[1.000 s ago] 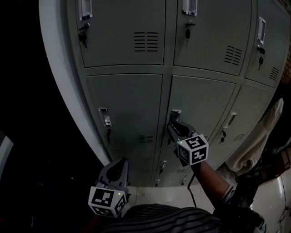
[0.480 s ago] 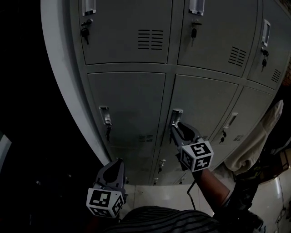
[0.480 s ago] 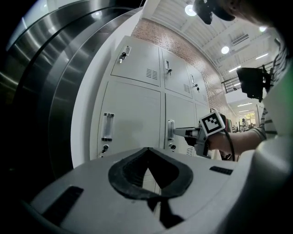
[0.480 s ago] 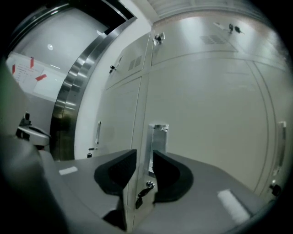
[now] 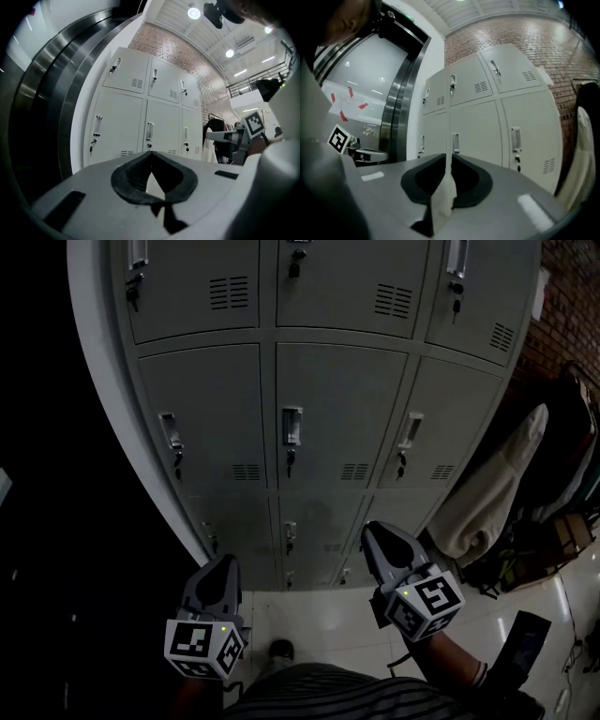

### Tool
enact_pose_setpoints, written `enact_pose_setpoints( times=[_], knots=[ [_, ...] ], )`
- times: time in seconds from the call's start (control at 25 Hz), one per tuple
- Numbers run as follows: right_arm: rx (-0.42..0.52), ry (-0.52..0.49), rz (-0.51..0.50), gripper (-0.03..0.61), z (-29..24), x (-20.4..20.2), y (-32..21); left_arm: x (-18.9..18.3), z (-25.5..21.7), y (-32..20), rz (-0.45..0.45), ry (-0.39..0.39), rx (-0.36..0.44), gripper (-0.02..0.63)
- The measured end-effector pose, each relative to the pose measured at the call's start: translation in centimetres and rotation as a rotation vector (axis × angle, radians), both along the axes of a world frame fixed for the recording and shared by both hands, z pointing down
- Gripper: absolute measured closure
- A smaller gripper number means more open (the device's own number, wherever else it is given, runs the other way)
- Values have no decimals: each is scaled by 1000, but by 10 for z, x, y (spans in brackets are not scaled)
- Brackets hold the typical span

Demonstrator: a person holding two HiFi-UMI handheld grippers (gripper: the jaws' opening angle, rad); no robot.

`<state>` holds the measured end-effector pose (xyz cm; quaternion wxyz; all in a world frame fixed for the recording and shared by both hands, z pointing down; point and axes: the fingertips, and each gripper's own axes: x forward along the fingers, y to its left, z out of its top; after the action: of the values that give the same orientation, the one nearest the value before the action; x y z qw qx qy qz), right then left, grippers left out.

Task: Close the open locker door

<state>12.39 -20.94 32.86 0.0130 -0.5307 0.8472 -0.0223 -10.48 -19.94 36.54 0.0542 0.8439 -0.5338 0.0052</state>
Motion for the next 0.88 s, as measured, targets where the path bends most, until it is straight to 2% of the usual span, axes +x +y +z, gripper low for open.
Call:
enact_pose_setpoints(
  times=[0.28,0.44,0.68,0.88],
  knots=[
    [-83,-1,33,567,32,71,136,56,23,126,-27,0,-58,609],
    [-105,-38,56,578,35,94,187,73,24,176,-29,-32,-74,609],
    [-126,-84,70,577,42,90,225,80,20,206,4,-62,-57,609],
    [-131,-123,69,578,39,68,239,76,9,214,43,-71,-32,609]
  ],
)
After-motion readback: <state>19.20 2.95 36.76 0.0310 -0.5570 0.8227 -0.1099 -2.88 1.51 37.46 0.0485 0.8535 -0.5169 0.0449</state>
